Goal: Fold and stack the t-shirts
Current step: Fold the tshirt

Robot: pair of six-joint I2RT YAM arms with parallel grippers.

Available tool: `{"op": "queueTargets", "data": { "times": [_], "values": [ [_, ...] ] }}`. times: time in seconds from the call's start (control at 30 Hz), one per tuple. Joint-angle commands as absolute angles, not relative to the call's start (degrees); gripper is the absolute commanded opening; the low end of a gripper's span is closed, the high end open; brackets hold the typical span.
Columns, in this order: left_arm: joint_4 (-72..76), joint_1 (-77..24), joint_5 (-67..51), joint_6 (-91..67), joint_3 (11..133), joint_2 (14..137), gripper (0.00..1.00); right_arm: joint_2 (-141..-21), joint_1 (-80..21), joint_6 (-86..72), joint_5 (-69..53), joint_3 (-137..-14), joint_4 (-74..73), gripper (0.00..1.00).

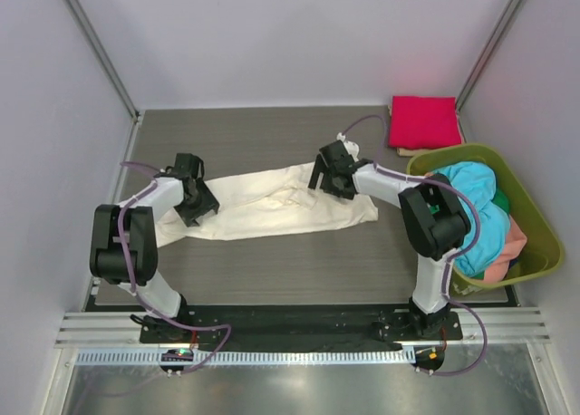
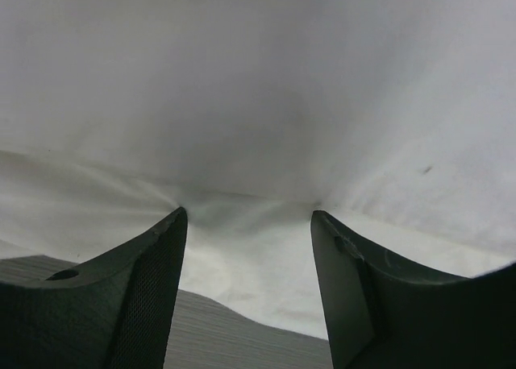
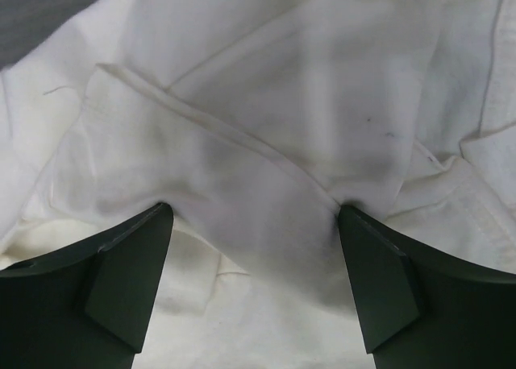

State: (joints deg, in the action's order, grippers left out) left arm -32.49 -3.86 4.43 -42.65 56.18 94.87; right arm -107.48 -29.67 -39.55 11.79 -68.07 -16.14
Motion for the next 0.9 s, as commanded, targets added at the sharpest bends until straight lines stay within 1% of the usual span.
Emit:
{"op": "queueTargets", "data": {
  "times": [0.0,0.03,0.07,0.13,0.17,0.23,0.27,0.3,0.33,0.37,0.4,0.43,0.47,0.53,0.6,0.63,0.67,0.73,0.8,0.87],
  "values": [
    [-27.2,-6.8,0.3,-45.0,53.5,96.2,0.63,-118.5,-25.8,-37.5,9.8,-77.9,-20.8,0.90],
    [-25.8,-7.5,-2.0,-45.3,52.4,96.1,0.63,-121.0,-25.6,-36.7,9.6,-81.8,-22.5,0.90],
    [-25.3,-8.7,-2.9,-45.8,50.0,95.7,0.63,-126.9,-25.2,-36.0,9.3,-90.7,-24.4,0.90],
    [-22.5,-10.7,-6.5,-47.8,46.4,93.0,0.62,-132.7,-24.6,-34.3,7.6,-100.8,-30.2,0.89],
    [-21.6,-13.9,-7.2,-49.0,44.7,91.8,0.62,-139.5,-24.6,-32.8,7.3,-111.7,-32.3,0.89],
    [-17.4,-18.0,-10.4,-54.6,39.0,88.4,0.62,-146.8,-24.5,-31.4,4.8,-123.7,-39.1,0.89],
    [-15.1,-23.6,-11.5,-57.2,36.8,87.5,0.62,-150.2,-24.4,-30.0,3.9,-135.2,-40.9,0.88],
    [-13.0,-27.1,-12.2,-59.8,34.4,86.7,0.62,-156.0,-24.4,-29.3,2.4,-140.3,-42.0,0.88],
    [-8.7,-30.8,-13.6,-65.4,33.7,86.1,0.62,-158.0,-24.3,-28.6,-1.6,-144.0,-41.9,0.88],
    [-6.8,-37.9,-14.1,-67.2,33.7,86.1,0.62,-159.5,-24.3,-27.5,-3.4,-148.6,-40.9,0.89],
    [-6.1,-41.1,-14.1,-69.2,34.2,86.3,0.62,-160.7,-24.3,-26.9,-4.9,-149.5,-39.6,0.89],
    [-6.0,-43.9,-14.4,-70.7,36.3,86.3,0.63,-160.4,-24.3,-26.3,-7.4,-149.4,-35.1,0.90],
    [-6.3,-48.2,-13.8,-70.8,37.5,85.9,0.63,-159.7,-24.2,-25.8,-8.6,-147.1,-32.3,0.90],
    [-12.4,-51.8,-10.0,-70.1,42.2,84.0,0.63,-157.5,-24.2,-24.2,-10.2,-143.5,-24.3,0.95],
    [-17.5,-53.6,-6.9,-68.1,46.4,80.3,0.64,-157.5,-24.2,-22.4,-11.0,-144.7,-21.5,0.98],
    [-24.5,-54.9,-4.6,-67.0,51.3,79.1,0.65,-158.4,-24.2,-21.9,-11.4,-146.0,-20.4,0.98],
    [-27.4,-55.7,-1.4,-65.2,53.3,78.2,0.66,-158.6,-24.2,-21.4,-12.6,-147.8,-19.6,1.00],
    [-33.1,-57.6,0.3,-64.3,56.5,74.9,0.68,-158.4,-24.2,-20.5,-14.2,-147.8,-14.9,1.00],
    [-34.6,-59.1,4.6,-64.0,58.3,71.0,0.69,-158.0,-24.2,-21.0,-16.9,-146.8,-11.1,1.00],
    [-36.6,-60.3,7.9,-63.5,58.3,68.6,0.72,-159.0,-24.4,-22.4,-20.1,-147.6,-6.6,1.00]
  ]
}}
